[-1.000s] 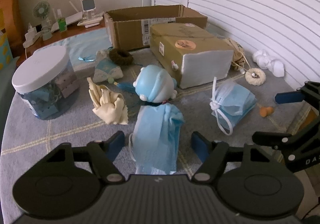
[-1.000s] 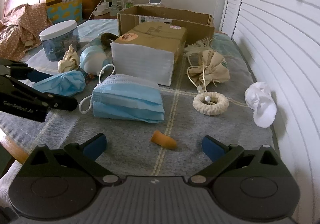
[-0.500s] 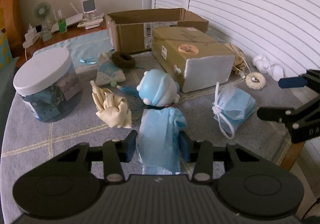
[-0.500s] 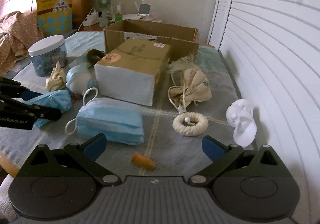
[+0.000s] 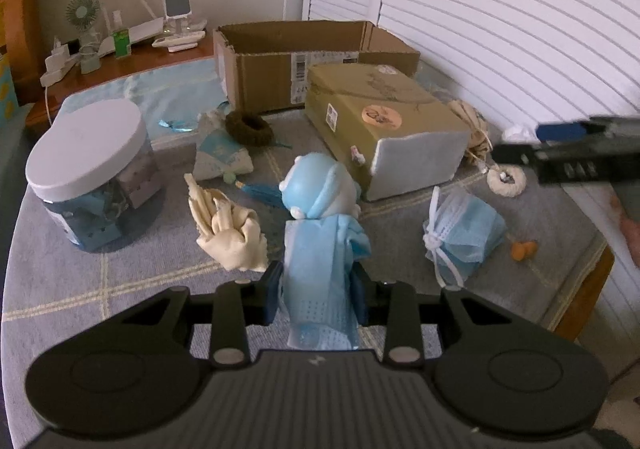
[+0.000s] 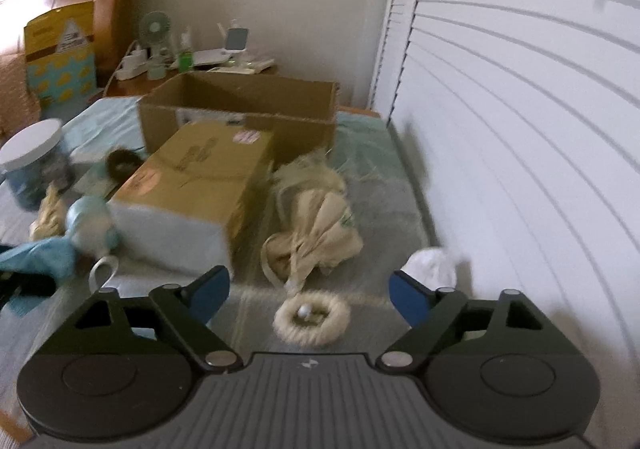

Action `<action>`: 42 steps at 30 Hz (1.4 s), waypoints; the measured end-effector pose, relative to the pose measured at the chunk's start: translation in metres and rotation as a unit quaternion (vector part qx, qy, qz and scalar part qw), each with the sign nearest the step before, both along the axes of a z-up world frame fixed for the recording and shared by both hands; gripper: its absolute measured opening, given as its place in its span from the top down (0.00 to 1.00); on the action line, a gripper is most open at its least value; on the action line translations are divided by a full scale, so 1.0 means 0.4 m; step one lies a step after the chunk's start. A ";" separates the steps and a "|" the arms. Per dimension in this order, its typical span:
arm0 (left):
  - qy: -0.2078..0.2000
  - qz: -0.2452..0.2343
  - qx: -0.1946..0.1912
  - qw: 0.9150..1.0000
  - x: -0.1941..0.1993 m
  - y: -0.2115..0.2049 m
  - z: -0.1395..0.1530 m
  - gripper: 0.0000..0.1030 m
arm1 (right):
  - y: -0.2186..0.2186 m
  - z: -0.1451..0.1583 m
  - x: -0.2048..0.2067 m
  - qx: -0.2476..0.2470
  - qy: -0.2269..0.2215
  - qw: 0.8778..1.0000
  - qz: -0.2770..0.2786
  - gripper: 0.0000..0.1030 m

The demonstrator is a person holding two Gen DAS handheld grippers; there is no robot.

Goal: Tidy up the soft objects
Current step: 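Grasp the beige drawstring pouch with the right tool while the left tool lifts the mask, then carry the pouch into the cardboard box and open the right tool while the left holds the mask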

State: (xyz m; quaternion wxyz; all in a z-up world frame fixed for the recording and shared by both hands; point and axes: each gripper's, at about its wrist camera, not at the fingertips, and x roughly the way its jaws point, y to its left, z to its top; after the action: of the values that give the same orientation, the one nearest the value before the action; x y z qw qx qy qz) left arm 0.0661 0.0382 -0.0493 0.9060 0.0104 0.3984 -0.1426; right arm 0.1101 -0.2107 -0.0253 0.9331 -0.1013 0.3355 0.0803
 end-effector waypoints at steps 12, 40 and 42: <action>0.025 -0.009 0.003 1.000 0.037 -0.009 -0.010 0.67 | -0.012 -0.032 0.141 0.024 0.026 0.999 -0.006 0.22; -0.031 -0.038 0.033 0.998 -0.022 0.035 0.116 0.68 | 0.014 0.131 0.046 -0.012 -0.024 1.000 0.003 0.45; -0.042 -0.041 0.034 0.998 -0.028 0.036 0.130 0.68 | 0.021 0.161 0.036 -0.017 -0.036 0.999 0.007 0.45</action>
State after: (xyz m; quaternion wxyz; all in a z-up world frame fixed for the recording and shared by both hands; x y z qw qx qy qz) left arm 0.0549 0.0524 0.0027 0.9143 0.0634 0.3640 -0.1658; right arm 0.1246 -0.2022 0.0391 0.9422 -0.1222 0.3021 0.0778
